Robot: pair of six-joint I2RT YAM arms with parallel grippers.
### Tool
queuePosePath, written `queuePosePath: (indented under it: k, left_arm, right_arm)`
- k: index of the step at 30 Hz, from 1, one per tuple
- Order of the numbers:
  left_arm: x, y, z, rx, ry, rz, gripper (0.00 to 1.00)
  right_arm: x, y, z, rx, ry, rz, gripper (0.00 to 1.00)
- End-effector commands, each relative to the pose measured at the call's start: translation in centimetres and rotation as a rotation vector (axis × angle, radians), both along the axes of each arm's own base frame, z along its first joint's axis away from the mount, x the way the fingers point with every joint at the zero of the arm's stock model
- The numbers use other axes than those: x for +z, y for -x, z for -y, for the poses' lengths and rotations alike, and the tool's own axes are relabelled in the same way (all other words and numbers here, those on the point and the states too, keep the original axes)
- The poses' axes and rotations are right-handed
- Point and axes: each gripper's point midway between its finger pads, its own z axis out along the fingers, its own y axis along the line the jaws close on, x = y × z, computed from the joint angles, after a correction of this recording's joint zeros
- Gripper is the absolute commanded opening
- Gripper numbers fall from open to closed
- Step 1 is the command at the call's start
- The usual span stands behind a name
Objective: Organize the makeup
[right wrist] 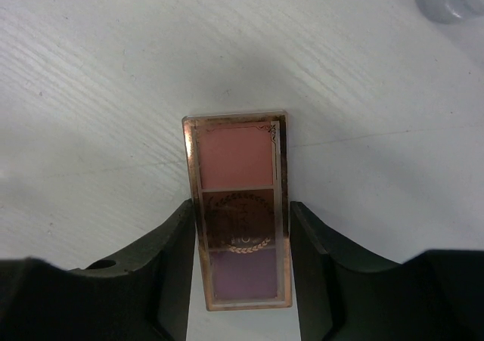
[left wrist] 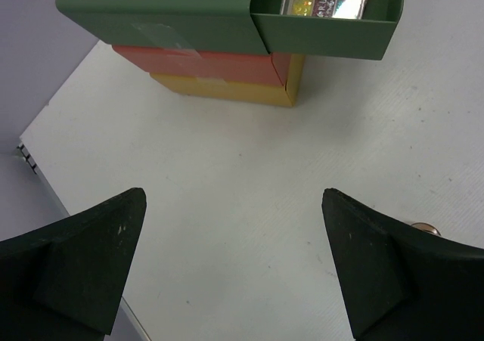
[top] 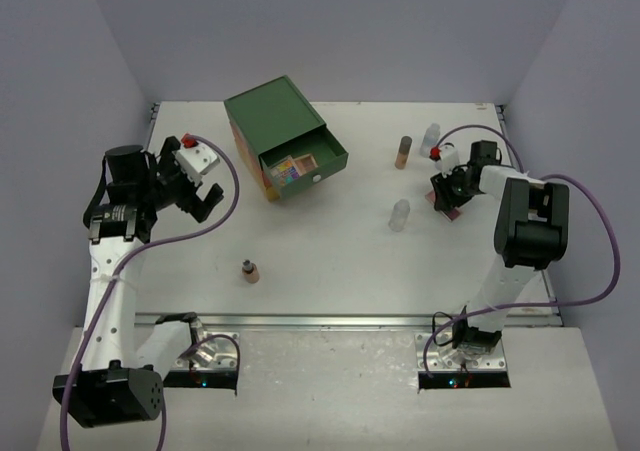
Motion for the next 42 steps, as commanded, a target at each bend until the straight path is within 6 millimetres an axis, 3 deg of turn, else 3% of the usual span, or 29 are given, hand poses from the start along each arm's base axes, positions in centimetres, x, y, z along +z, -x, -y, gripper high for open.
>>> queuePosePath:
  k: [1,4,15,28,35,39,42]
  left_arm:
    - [1.4,0.6,0.2,-0.029,-0.020,0.065,1.00]
    - [1.3,0.5,0.4,-0.037,-0.010,0.062,1.00]
    - [1.4,0.9,0.9,-0.038,0.031,0.045,1.00]
    - [1.3,0.8,1.0,-0.023,0.058,0.031,1.00]
    - [0.8,-0.3,0.8,-0.006,0.077,0.008,1.00]
    - [1.0,-0.7,0.9,0.001,0.104,-0.003,1.00]
    - [1.0,-0.8,1.1,-0.002,0.119,-0.004,1.00]
  right_arm:
    - [-4.3,8.3,-0.3,-0.023,0.052,-0.328,0.24]
    - [-3.3,7.8,-0.9,-0.025,0.026,-0.305,0.19]
    - [0.6,6.6,-2.8,-0.063,-0.073,-0.163,0.17]
    - [5.2,4.7,-3.8,-0.105,-0.128,0.005,0.12]
    - [6.5,4.6,-4.0,-0.102,-0.125,0.047,0.12]
    - [9.0,4.2,-5.0,-0.060,-0.125,0.130,0.12]
    - [12.1,3.5,-7.2,0.026,-0.096,0.236,0.12]
